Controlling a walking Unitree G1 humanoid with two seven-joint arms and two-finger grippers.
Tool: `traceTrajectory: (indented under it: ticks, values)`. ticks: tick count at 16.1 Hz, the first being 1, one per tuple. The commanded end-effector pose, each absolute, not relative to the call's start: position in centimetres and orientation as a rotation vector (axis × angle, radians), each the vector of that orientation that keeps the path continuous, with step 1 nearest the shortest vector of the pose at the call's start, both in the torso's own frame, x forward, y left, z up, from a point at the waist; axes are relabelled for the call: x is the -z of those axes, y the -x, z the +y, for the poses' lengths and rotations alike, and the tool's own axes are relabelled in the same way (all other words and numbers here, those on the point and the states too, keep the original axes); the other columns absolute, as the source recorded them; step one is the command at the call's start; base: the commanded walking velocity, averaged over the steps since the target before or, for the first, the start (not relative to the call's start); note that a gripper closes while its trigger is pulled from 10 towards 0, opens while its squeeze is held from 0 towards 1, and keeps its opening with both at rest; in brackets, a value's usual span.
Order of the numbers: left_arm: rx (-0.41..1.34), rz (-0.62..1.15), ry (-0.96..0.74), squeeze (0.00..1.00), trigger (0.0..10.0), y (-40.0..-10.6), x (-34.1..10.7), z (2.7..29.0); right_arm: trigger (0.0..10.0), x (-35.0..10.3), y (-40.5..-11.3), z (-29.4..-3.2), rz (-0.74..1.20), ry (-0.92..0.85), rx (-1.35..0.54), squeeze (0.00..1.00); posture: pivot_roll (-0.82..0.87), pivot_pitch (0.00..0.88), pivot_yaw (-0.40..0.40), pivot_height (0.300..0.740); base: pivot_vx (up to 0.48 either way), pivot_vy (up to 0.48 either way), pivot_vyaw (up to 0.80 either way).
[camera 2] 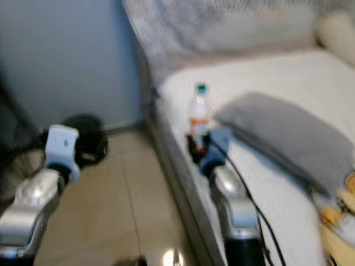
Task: Clean up the room
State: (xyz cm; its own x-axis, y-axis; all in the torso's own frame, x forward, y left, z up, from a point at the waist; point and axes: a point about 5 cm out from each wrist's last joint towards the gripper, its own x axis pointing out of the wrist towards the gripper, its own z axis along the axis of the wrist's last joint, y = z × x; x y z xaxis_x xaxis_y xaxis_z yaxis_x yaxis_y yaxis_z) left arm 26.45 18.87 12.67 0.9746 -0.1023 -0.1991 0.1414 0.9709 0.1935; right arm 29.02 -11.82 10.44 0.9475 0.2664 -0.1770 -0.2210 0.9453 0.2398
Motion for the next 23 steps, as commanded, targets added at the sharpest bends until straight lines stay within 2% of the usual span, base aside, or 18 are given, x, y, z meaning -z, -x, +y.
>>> traceTrajectory:
  ticks: [1, 3, 18, 23]
  values:
    - [0.128, 0.182, -0.208, 0.00, 10.0, -26.34, -12.75, 18.75, 10.0, -10.25, -29.01, -12.39, 0.223, -0.217, -0.231, 0.00, -0.01, 0.000, -0.011, 0.740, 0.000, 0.000, 0.80]
    - [0.131, 0.179, -0.207, 0.00, 10.0, -26.28, -12.70, 18.76, 10.0, -10.09, -29.06, -12.64, 0.230, -0.200, -0.199, 0.00, -0.01, 0.000, -0.013, 0.740, 0.000, 0.000, 0.00]
    - [0.149, 0.175, -0.210, 0.00, 10.0, -26.00, -12.61, 18.62, 10.0, -9.98, -28.91, -12.61, 0.231, -0.162, -0.225, 0.00, 0.00, 0.000, -0.027, 0.740, 0.278, 0.000, 0.00]
    - [0.149, 0.175, -0.212, 0.00, 10.0, -26.08, -12.70, 18.62, 10.0, -9.94, -28.95, -12.53, 0.233, -0.172, -0.205, 0.00, 0.00, 0.000, -0.026, 0.740, 0.281, 0.000, 0.60]
